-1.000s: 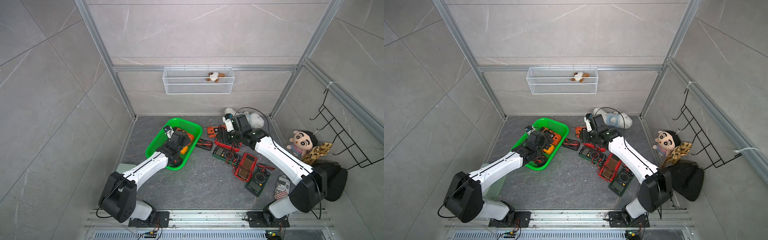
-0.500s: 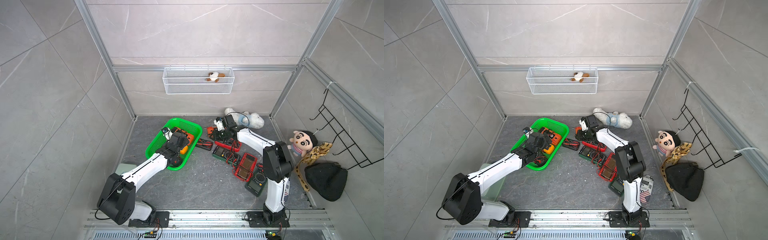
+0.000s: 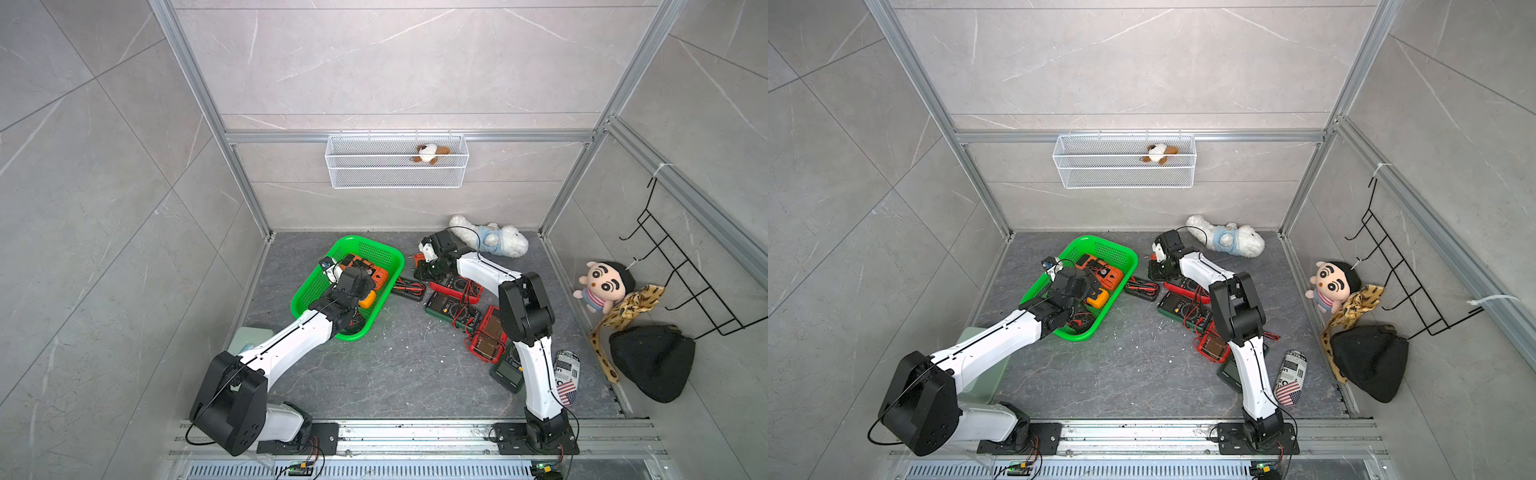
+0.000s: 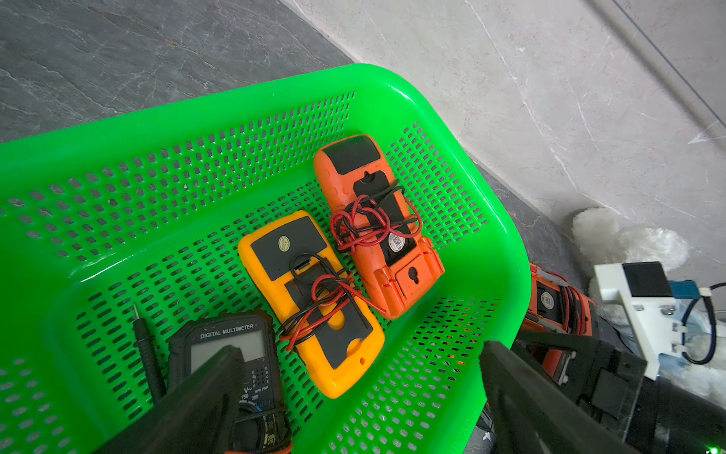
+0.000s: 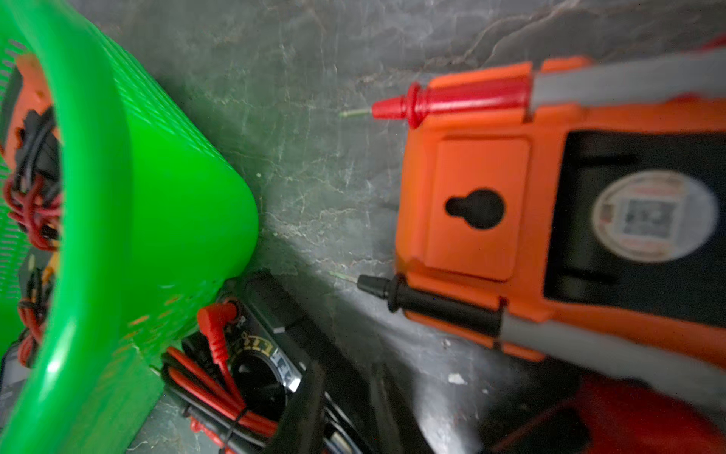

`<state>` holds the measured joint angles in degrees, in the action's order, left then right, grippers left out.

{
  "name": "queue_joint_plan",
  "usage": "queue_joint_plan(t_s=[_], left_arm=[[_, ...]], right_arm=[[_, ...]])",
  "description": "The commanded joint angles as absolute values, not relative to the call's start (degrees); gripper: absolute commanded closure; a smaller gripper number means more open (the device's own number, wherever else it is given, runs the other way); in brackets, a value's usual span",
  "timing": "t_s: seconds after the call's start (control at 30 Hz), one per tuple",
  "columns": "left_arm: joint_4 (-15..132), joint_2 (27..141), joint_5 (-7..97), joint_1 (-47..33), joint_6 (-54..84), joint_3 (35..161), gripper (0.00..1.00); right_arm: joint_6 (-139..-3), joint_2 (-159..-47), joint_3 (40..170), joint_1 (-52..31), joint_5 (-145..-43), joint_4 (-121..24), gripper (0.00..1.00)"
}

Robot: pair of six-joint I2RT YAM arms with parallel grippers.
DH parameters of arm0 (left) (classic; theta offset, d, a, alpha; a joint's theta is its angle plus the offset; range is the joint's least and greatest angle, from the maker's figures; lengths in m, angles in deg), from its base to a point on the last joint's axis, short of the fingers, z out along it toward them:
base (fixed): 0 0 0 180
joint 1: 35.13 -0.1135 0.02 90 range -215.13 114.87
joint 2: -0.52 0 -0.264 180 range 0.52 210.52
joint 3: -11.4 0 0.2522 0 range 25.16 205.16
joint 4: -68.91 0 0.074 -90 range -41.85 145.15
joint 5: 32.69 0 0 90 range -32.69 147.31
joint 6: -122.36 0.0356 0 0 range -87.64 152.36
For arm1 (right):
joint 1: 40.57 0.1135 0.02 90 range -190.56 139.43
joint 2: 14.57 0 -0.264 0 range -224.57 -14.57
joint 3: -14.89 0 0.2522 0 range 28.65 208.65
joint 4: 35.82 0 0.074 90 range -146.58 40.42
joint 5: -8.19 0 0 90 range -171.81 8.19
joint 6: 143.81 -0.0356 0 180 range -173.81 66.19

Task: Put the multimeter into the basket
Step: Pick up the multimeter from the center of the board.

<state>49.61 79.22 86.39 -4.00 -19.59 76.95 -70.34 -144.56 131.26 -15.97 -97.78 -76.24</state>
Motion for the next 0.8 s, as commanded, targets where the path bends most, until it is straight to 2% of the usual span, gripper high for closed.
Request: queue_joint_plan(t_s=[0.0, 0.27, 0.5, 0.63, 0.77], left_arm=[[50.41, 77.03, 87.97, -3.82, -20.12, 76.66, 0.02], [50.49, 76.86, 84.61, -3.50, -20.78, 76.33, 0.00], [51.31, 78.60, 82.69, -0.56, -21.18, 77.30, 0.13], [51.07, 81.53, 81.87, 1.88, -20.82, 79.14, 0.16], [50.64, 85.44, 80.78, 4.98, -19.85, 81.65, 0.23]], right_arm=[[-68.81, -144.96, 131.24, -13.84, -95.17, -79.93, 0.75], [-70.69, -138.85, 119.98, -10.29, -94.47, -76.96, 0.75], [-76.00, -131.34, 107.99, -5.69, -94.75, -70.02, 0.75], [-79.54, -128.21, 102.03, -4.96, -96.03, -65.78, 0.74], [-81.27, -122.11, 95.76, -5.32, -90.61, -64.64, 0.74]])
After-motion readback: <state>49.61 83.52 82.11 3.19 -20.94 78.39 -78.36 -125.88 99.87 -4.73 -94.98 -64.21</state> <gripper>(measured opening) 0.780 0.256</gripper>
